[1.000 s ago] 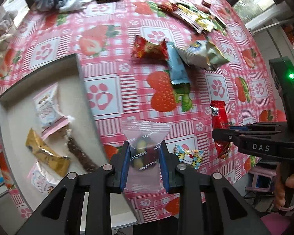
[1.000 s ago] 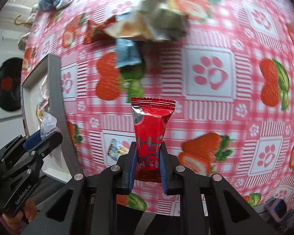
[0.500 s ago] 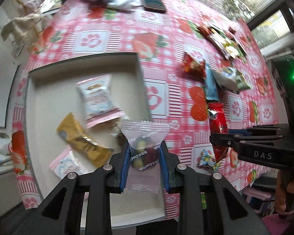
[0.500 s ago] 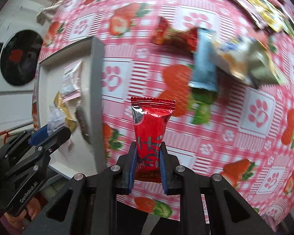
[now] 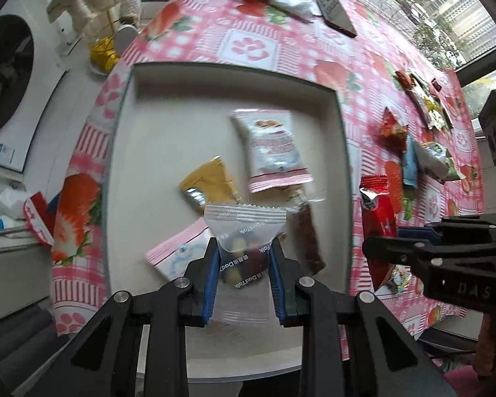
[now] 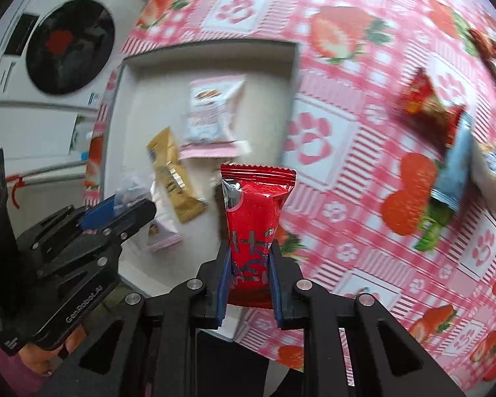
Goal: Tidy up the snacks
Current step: 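Carry the red candy bar and clear nut bag toward the white tray, then open both tools over the tray to drop the candy bar and nut bag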
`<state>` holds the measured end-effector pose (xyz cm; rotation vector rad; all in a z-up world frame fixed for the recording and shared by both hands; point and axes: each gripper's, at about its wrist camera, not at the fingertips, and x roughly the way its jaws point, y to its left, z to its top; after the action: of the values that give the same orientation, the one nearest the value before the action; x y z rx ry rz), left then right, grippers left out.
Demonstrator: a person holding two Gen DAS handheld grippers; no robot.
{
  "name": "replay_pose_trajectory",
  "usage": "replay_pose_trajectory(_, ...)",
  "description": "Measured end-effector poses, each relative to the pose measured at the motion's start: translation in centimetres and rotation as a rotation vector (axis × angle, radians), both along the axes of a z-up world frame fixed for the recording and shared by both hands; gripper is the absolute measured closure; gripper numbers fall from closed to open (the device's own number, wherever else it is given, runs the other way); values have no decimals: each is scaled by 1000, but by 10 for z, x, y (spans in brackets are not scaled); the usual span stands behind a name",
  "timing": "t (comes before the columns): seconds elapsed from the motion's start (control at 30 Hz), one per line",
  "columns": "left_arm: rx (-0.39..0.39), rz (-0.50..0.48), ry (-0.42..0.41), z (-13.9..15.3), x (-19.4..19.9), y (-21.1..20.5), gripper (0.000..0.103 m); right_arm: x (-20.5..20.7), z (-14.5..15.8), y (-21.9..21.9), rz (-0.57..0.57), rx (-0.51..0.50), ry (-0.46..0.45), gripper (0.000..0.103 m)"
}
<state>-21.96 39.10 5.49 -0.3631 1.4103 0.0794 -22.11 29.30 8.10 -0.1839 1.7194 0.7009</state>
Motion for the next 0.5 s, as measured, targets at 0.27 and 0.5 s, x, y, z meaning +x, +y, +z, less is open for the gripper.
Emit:
replay_pose_trajectory(0.27,4,-1,50,-12,-21,6,72,-32,-12,29,128,11,62,81)
replay_pose_trajectory(0.5,26,-26,98,-20,-24,-3,48,-41,-24,34,151,-24,90,54)
